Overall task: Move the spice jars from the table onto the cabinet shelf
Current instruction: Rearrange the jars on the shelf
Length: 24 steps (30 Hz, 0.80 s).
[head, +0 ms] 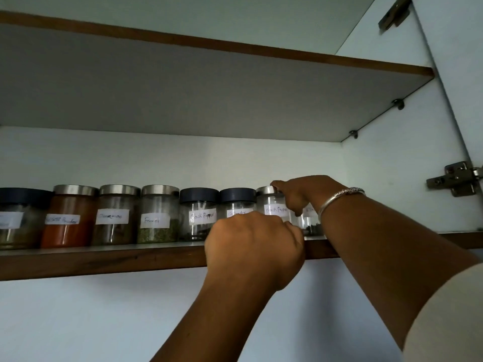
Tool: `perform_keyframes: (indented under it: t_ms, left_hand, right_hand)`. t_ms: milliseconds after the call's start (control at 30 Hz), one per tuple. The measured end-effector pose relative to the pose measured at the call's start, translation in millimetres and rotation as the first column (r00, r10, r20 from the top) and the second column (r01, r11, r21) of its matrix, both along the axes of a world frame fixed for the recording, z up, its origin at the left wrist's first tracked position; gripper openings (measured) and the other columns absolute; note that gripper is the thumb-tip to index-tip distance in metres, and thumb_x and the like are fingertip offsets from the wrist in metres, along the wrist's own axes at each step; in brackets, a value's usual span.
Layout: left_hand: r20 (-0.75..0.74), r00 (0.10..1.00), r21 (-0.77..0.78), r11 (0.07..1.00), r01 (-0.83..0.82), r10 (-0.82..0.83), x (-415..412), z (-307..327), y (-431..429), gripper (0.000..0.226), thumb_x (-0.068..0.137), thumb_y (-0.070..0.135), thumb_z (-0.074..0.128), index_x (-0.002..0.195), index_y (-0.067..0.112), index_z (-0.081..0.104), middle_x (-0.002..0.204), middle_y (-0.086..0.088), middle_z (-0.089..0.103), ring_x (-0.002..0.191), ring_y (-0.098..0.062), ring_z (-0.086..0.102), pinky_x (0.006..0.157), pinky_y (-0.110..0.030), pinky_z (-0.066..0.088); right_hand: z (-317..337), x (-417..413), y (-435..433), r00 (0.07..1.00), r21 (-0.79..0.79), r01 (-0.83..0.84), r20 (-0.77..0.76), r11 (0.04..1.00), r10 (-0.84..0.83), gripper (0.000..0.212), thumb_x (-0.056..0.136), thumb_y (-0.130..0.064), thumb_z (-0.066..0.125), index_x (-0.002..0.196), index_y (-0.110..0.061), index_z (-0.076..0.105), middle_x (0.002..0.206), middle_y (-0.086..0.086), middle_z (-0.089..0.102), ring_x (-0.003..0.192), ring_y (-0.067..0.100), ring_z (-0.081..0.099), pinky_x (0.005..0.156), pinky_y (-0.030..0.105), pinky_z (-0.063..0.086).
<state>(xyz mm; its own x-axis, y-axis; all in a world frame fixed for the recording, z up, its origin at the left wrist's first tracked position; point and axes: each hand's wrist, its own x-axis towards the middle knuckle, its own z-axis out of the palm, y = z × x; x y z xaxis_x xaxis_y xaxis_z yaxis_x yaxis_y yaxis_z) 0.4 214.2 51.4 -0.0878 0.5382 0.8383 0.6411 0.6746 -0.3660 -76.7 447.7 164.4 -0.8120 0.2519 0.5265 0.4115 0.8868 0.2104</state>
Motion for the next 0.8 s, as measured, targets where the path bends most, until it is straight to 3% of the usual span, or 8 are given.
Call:
perform_keyframes:
  t_ms: [133,200,300,433,567,667,700,800]
  left_hand:
    - [-0.037,0.998,-0.024,0.999,-0.044,0.043,0,-2,1,0.035,0.093,0.027,0.024,0.06,0.015,0.021,0.057,0.0,0.026,0.047,-0.019,0.021,0.046,-0.024,0.019]
    - [-0.027,0.998,-0.039,0.997,-0.061,0.06,-2,-2,1,0.031,0.093,0.026,0.023,0.064,0.014,0.026,0.058,0.0,0.027,0.048,-0.019,0.021,0.046,-0.024,0.019]
    - [0.007,0.997,-0.036,0.997,-0.073,0.074,-2,-1,1,0.031,0.093,0.03,0.021,0.067,0.015,0.029,0.059,0.0,0.028,0.049,-0.017,0.022,0.047,-0.024,0.02]
    - [0.06,0.997,0.029,0.998,-0.058,0.056,2,0,2,0.038,0.093,0.032,0.024,0.058,0.017,0.023,0.058,0.0,0.028,0.049,-0.017,0.024,0.049,-0.025,0.024]
    - [0.078,0.996,0.035,0.999,-0.04,0.037,1,1,2,0.039,0.093,0.032,0.024,0.058,0.017,0.023,0.057,0.001,0.029,0.05,-0.017,0.025,0.052,-0.026,0.028]
    - [0.051,0.998,0.0,0.999,-0.037,0.037,-1,1,1,0.037,0.093,0.03,0.024,0.058,0.017,0.022,0.058,0.001,0.031,0.049,-0.017,0.025,0.05,-0.028,0.028]
    - [0.034,0.999,-0.016,0.999,-0.034,0.035,-1,0,1,0.037,0.093,0.028,0.025,0.058,0.017,0.021,0.058,0.0,0.031,0.048,-0.018,0.024,0.05,-0.028,0.028]
    - [0.007,0.999,-0.036,0.999,-0.04,0.041,-2,0,2,0.036,0.093,0.025,0.027,0.059,0.017,0.019,0.059,0.001,0.031,0.049,-0.019,0.025,0.048,-0.025,0.026]
  right_hand:
    - [1,-6,9,1.0,0.082,0.022,-0.013,0.996,-0.021,0.082,0.046,-0.028,0.039,0.128,-0.031,0.034,0.075,-0.003,0.052,0.061,0.02,0.048,0.052,0.03,0.036]
    - [2,-7,8,0.998,0.136,0.056,0.003,0.989,-0.057,0.09,0.048,-0.028,0.039,0.137,-0.031,0.023,0.086,0.002,0.06,0.061,0.02,0.049,0.053,0.03,0.036]
    - [3,-9,8,0.996,0.193,0.084,0.022,0.978,-0.09,0.095,0.059,-0.024,0.047,0.144,-0.036,0.007,0.112,0.008,0.062,0.094,0.035,0.057,0.07,0.037,0.039]
    - [1,-7,4,0.995,0.165,0.096,0.001,0.982,-0.098,0.086,0.076,-0.023,0.047,0.145,-0.039,-0.002,0.119,0.007,0.06,0.121,0.042,0.041,0.092,0.043,0.035]
    - [0,-7,5,0.996,-0.008,0.07,-0.062,0.998,-0.07,0.057,0.084,-0.037,0.037,0.141,-0.032,0.033,0.123,0.01,0.06,0.11,0.032,0.054,0.091,0.04,0.037]
    - [7,6,11,0.996,-0.073,0.027,-0.079,0.997,-0.033,0.094,0.074,-0.021,0.056,0.147,-0.03,-0.002,0.141,0.017,0.04,0.107,0.032,0.057,0.083,0.043,0.045]
    - [10,13,18,0.996,-0.072,0.032,-0.081,0.997,-0.038,0.095,0.075,-0.017,0.055,0.147,-0.029,-0.006,0.141,0.018,0.041,0.1,0.029,0.058,0.081,0.042,0.045]
    - [10,26,40,0.996,-0.045,0.085,-0.013,0.995,-0.086,0.08,0.078,-0.009,0.051,0.147,-0.027,0.016,0.143,0.013,0.042,0.11,0.029,0.052,0.085,0.039,0.042]
